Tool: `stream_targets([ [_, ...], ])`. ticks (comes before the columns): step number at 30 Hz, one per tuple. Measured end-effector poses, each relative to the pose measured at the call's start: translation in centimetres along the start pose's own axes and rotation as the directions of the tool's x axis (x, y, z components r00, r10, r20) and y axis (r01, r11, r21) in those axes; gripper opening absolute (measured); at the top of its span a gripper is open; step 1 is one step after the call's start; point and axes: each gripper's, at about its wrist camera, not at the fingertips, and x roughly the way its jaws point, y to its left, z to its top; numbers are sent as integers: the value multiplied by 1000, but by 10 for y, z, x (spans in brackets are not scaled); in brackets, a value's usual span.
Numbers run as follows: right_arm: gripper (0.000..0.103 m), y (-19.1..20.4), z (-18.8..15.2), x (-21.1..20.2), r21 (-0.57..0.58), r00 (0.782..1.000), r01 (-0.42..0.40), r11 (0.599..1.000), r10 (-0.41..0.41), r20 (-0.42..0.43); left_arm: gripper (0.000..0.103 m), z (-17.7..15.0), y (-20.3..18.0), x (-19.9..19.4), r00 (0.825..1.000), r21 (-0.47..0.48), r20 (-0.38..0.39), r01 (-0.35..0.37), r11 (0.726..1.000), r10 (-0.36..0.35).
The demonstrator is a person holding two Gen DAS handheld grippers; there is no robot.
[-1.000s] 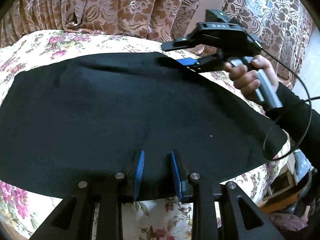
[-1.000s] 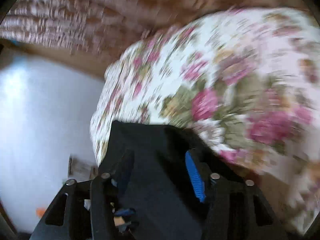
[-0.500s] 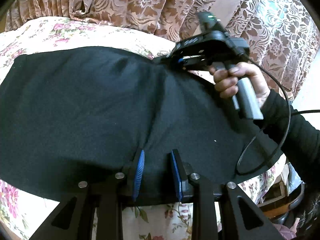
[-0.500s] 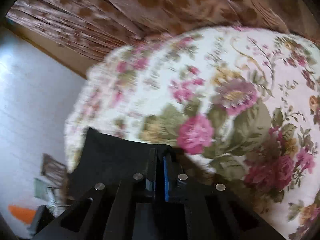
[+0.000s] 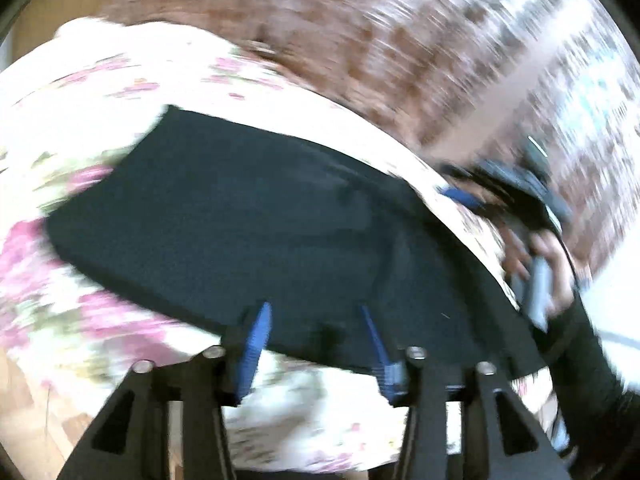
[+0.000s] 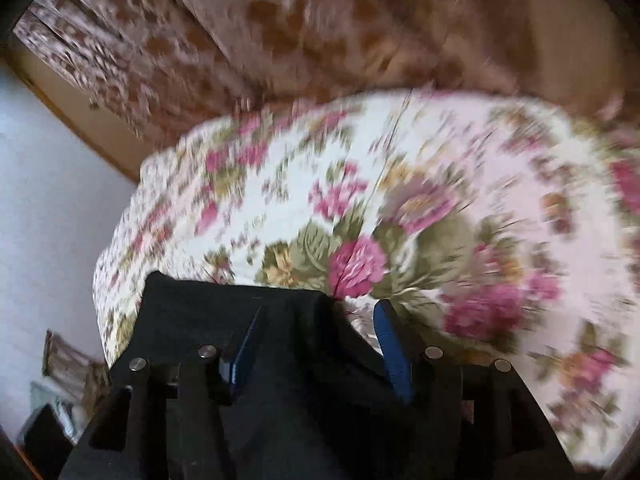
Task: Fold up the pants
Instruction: 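Grasp the pants edge with the left tool while the right tool holds the folded leg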
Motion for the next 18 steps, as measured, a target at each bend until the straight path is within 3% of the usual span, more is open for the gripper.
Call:
stream_targets([
  [3,57,5,-19,-37,3,998,-27,1000,27,53,50,5,58,-25,988,-164,36,-145,976,153],
  [4,57,8,-27,-45,-3,997,-39,999,39,59,50,6,77,-32,985,-227,46,-154,962,168],
  [7,57,23,-61,-56,-23,995,-85,996,86,52,50,10,113,-47,990,-365,68,-93,926,127],
  [12,57,34,-120,-60,-32,994,-111,993,110,-13,50,20,131,-36,997,-434,57,-19,901,48],
  [15,57,39,-147,-60,-36,993,-114,993,112,-40,48,24,138,-24,999,-452,38,-12,892,32],
  [17,57,41,-161,-63,-29,993,-115,993,114,-43,43,27,136,-14,999,-455,34,-2,891,20],
  [18,57,41,-165,-63,-22,992,-118,993,117,-41,29,27,135,-10,1000,-451,28,3,893,11],
])
